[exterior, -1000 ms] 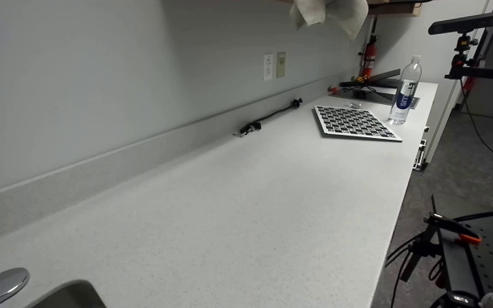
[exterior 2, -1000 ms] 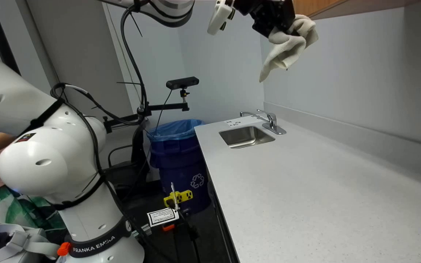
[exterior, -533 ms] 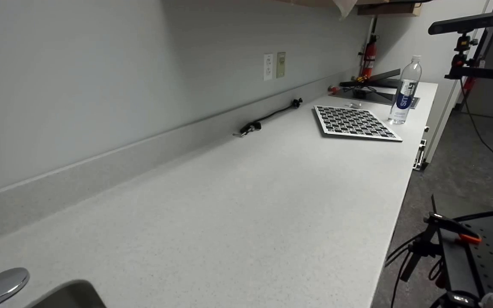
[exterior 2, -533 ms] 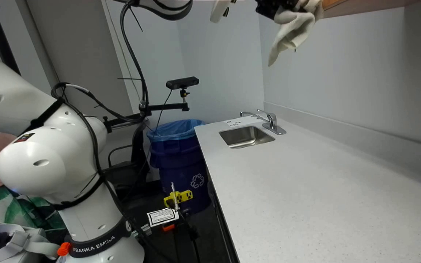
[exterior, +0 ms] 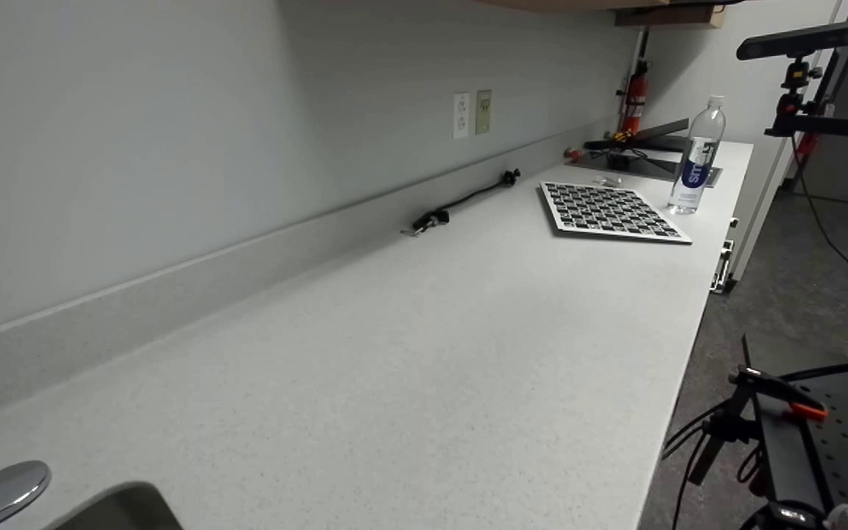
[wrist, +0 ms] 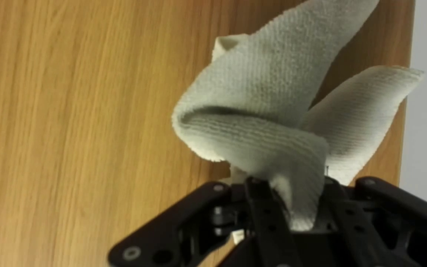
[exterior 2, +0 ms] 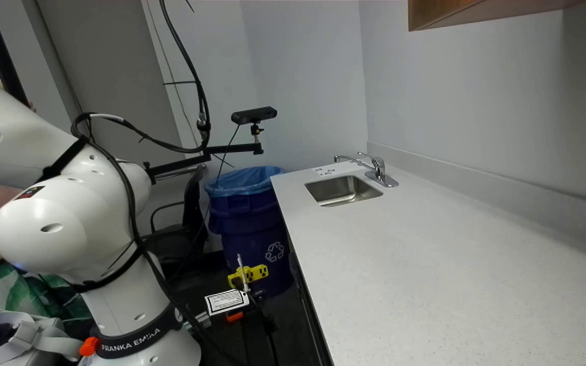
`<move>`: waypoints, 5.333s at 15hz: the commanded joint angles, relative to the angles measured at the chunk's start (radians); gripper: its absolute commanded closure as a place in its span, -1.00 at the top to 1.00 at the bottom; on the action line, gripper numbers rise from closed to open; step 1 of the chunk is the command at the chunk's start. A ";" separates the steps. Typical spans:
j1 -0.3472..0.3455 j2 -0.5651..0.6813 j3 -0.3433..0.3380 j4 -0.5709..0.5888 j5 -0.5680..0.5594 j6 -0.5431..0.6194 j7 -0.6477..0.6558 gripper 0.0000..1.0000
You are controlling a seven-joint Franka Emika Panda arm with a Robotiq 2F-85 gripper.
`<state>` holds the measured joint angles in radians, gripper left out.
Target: Get the white cloth from the countertop, use it to wipe the cabinet on top, then put it back on the table
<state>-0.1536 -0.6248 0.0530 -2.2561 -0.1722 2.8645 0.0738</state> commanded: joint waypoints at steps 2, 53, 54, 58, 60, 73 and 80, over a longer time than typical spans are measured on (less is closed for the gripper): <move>-0.178 0.070 0.109 0.113 -0.023 0.196 0.115 -0.94; -0.447 0.037 0.267 0.042 -0.002 0.405 0.242 -0.94; -0.497 0.044 0.301 0.053 0.007 0.458 0.270 -0.94; -0.726 0.074 0.492 0.106 0.110 0.650 0.367 -0.94; -0.804 0.090 0.582 0.106 0.170 0.683 0.374 -0.94; -0.786 0.066 0.733 -0.176 0.405 0.782 0.277 -0.94; -0.702 0.093 0.728 -0.359 0.424 0.768 0.239 -0.94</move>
<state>-0.8777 -0.6045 0.7723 -2.5848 0.2866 3.6816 0.3127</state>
